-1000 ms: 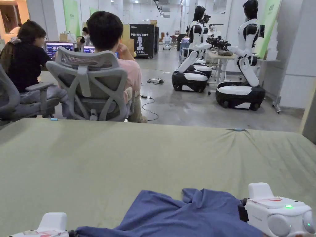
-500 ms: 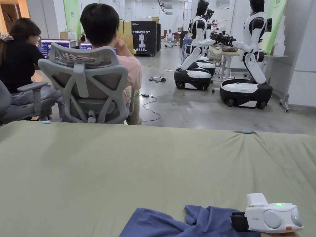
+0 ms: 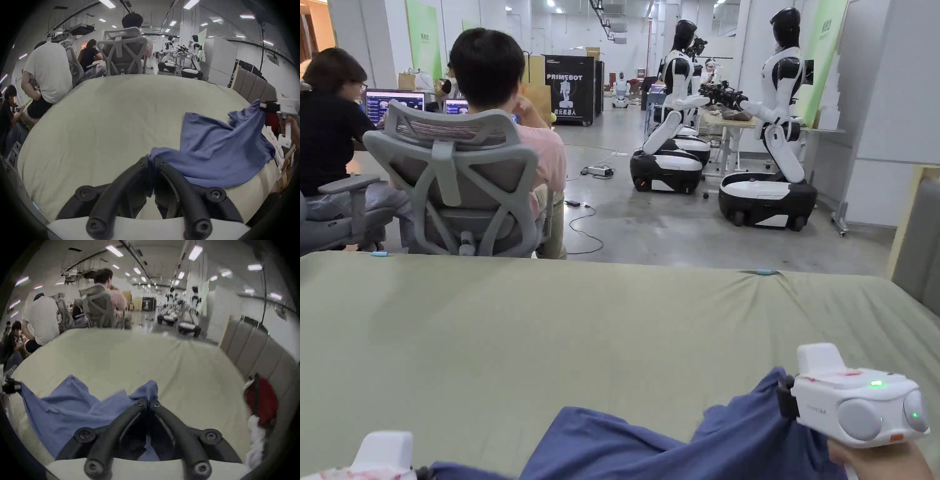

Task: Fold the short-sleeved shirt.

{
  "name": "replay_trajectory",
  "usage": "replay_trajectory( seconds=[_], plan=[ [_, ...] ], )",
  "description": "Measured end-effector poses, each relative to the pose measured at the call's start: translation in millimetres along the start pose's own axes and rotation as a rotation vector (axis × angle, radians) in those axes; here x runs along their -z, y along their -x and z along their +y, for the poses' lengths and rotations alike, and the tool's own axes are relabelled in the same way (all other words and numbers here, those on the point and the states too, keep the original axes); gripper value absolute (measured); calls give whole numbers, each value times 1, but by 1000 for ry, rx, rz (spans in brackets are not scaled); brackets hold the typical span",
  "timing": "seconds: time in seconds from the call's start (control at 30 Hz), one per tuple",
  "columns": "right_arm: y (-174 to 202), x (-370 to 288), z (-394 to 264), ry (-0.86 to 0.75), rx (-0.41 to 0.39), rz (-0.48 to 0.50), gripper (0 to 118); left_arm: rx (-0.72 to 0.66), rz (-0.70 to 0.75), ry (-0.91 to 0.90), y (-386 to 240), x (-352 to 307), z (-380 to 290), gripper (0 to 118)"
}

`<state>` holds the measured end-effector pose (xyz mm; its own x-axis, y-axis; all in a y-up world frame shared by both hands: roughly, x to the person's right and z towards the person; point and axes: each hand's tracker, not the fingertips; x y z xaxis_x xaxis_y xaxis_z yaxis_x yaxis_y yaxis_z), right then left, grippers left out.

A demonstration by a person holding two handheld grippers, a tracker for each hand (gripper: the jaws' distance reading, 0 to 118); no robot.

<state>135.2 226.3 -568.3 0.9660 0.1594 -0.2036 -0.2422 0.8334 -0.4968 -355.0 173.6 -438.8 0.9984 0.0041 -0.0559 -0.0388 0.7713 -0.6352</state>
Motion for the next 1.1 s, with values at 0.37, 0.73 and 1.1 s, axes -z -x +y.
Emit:
replay_trajectory(
  seconds=[0.37, 0.73, 1.1],
  plan=[
    [-39, -95, 110, -260, -74, -238, 2, 89, 125, -246, -31, -31, 157, 4],
    [-78, -128, 249, -484, 4, -290, 2, 81, 222, -477, -40, -71, 327, 4],
    [-69, -112, 272, -530, 52, -261, 2, 127, 287, -522, -34, -61, 360, 4]
  ],
)
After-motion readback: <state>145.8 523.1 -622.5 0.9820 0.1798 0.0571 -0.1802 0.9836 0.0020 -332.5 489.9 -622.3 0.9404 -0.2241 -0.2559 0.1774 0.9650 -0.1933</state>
